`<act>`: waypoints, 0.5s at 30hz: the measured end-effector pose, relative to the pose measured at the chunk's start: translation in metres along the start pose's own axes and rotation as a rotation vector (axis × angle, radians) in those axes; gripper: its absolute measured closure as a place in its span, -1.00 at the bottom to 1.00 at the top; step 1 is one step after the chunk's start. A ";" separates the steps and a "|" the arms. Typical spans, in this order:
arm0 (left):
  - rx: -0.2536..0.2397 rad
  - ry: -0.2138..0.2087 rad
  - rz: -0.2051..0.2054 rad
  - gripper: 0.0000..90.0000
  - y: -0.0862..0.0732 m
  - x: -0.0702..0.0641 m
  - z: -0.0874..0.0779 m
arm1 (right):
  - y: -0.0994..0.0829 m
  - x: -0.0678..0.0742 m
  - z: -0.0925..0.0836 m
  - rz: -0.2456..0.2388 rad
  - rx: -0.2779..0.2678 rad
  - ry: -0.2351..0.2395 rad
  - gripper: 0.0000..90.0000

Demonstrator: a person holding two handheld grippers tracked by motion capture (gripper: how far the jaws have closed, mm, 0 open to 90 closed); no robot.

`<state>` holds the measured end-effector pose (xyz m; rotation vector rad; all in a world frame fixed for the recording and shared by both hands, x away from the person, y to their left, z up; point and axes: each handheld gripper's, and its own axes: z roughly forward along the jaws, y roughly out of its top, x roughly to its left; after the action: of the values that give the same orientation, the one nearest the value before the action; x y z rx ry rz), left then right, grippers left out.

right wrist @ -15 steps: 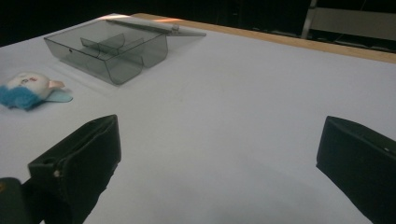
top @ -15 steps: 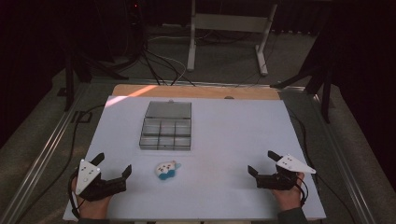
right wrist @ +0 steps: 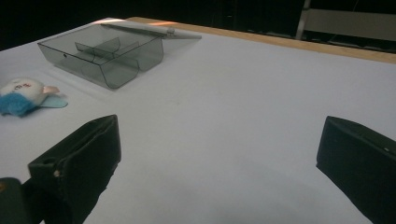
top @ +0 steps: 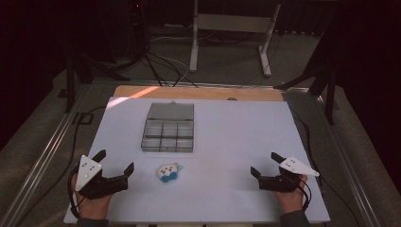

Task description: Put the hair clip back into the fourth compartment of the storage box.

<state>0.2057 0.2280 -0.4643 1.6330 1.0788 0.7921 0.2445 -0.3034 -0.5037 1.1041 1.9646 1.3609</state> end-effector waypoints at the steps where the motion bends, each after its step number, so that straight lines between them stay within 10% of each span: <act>1: 0.001 -0.005 0.002 -0.98 0.002 -0.001 0.001 | 0.000 -0.001 0.000 0.002 -0.003 0.000 -1.00; 15: 0.031 -0.050 0.045 -0.98 0.016 -0.018 0.026 | 0.000 0.000 -0.001 0.013 -0.015 -0.003 -1.00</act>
<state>0.2264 0.1997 -0.4566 1.6992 1.0268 0.7627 0.2440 -0.3038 -0.5032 1.1134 1.9452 1.3777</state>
